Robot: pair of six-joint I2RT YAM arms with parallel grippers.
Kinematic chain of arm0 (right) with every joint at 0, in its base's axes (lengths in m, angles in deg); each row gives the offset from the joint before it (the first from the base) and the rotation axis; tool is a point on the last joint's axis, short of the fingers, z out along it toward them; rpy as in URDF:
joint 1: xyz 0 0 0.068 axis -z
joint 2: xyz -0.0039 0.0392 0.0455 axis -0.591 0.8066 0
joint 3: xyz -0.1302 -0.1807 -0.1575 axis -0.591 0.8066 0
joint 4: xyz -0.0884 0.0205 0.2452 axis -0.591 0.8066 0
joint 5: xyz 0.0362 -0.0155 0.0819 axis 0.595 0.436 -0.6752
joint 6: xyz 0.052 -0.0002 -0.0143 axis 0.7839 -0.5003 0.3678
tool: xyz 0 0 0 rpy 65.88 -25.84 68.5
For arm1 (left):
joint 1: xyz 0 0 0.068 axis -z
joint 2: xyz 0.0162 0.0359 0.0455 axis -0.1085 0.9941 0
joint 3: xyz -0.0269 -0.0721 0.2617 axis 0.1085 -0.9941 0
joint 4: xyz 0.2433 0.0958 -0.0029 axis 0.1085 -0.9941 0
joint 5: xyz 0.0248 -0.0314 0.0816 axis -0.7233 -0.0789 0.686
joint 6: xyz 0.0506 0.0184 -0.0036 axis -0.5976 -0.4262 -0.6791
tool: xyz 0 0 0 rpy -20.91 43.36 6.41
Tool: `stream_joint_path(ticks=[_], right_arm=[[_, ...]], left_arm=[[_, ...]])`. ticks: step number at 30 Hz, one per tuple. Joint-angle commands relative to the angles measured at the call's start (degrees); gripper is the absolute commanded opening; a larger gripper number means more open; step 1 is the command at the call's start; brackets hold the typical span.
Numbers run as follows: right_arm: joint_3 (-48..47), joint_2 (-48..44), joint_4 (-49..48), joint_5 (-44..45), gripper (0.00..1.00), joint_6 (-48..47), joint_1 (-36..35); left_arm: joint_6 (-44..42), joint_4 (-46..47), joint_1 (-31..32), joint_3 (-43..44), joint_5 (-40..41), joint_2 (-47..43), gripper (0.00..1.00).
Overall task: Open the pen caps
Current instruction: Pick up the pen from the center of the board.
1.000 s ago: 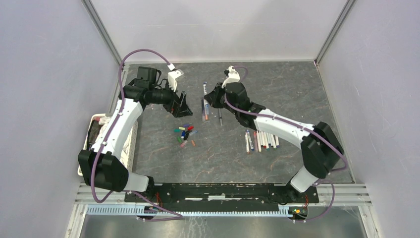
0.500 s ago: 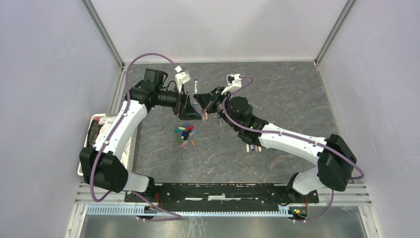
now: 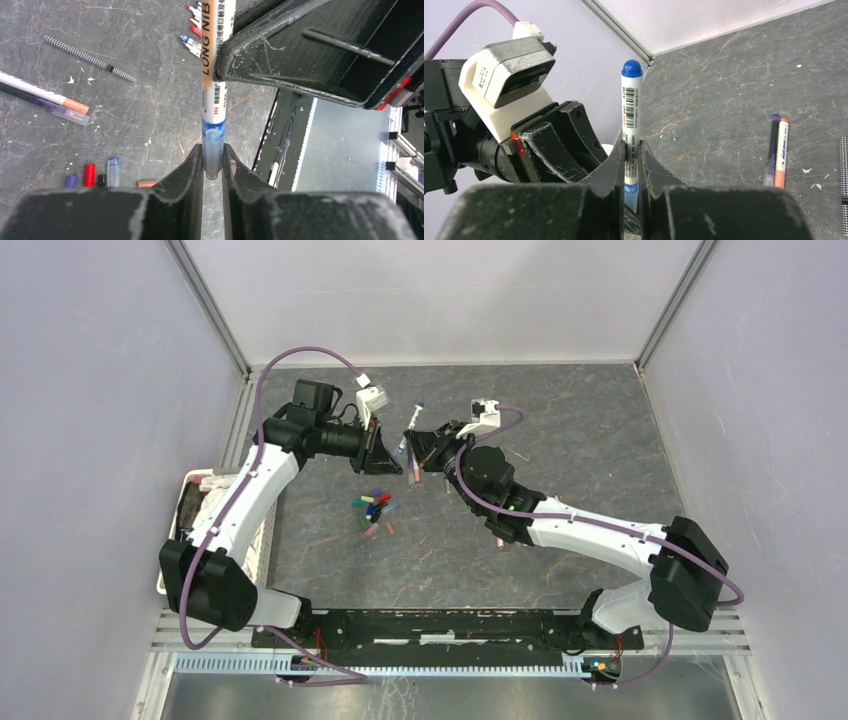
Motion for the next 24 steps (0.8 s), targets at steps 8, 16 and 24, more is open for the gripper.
stream_joint_path(ticks=[8,16,24], right_arm=[[-1.5,-2.8,7.9,-3.2,0.37,-2.1,1.2],[-5.7,-7.4,27.6,-24.5,0.62,-8.5,14.0],[-10.5,0.7,34.9,-53.6,0.66,-12.3,19.4]], left_arm=[[-15.5,-4.6,-0.1,1.4,2.8,-1.5,0.09],[-44.7,-19.9,0.3,0.3,16.7,-1.6,0.09],[-59.0,-24.6,7.4,-5.5,29.2,-6.9,0.1]])
